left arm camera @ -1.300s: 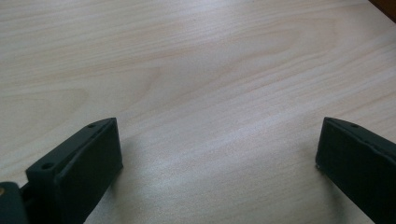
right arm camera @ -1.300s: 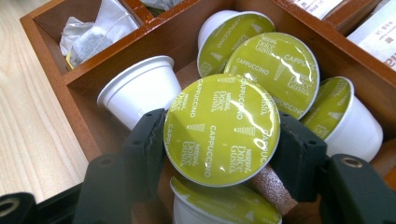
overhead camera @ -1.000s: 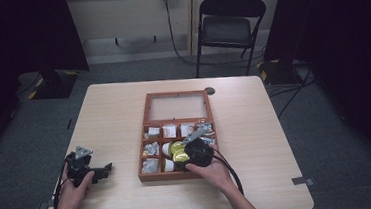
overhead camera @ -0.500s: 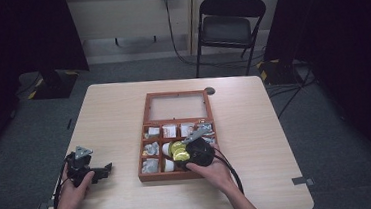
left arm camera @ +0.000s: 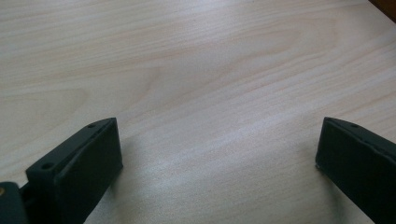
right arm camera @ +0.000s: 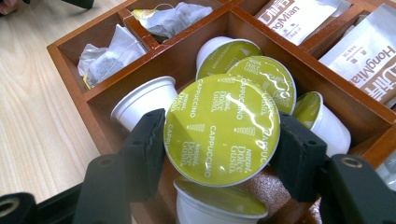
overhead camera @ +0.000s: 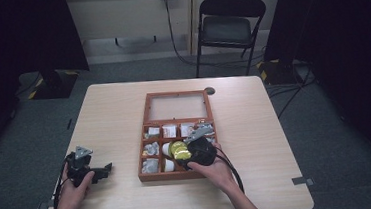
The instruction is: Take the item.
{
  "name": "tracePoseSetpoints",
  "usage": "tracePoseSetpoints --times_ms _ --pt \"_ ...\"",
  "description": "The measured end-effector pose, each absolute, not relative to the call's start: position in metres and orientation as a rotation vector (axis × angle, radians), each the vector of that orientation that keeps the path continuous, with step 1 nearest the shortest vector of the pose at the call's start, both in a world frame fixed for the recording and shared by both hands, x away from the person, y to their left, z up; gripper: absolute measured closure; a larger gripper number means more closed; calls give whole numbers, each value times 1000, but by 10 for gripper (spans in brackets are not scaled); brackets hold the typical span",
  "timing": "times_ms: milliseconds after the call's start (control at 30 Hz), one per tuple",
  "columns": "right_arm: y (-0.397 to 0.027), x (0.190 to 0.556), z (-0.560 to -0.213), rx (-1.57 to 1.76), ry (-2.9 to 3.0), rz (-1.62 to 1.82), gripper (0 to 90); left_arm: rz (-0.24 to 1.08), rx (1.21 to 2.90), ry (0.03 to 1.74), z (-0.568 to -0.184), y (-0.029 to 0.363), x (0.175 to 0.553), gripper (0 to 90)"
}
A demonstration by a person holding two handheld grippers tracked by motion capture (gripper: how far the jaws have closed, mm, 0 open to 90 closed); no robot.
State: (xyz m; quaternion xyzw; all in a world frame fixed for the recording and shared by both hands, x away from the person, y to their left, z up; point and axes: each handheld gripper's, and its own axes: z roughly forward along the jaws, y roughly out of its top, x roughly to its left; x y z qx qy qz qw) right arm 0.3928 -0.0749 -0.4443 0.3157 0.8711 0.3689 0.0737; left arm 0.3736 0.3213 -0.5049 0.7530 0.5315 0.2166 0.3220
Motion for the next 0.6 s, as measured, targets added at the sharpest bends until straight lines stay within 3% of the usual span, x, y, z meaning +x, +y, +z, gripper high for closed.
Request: tracePoseSetpoints --times_ms 600 --pt "-86 393 -432 963 2570 1155 400 569 1977 1396 -505 321 374 0"
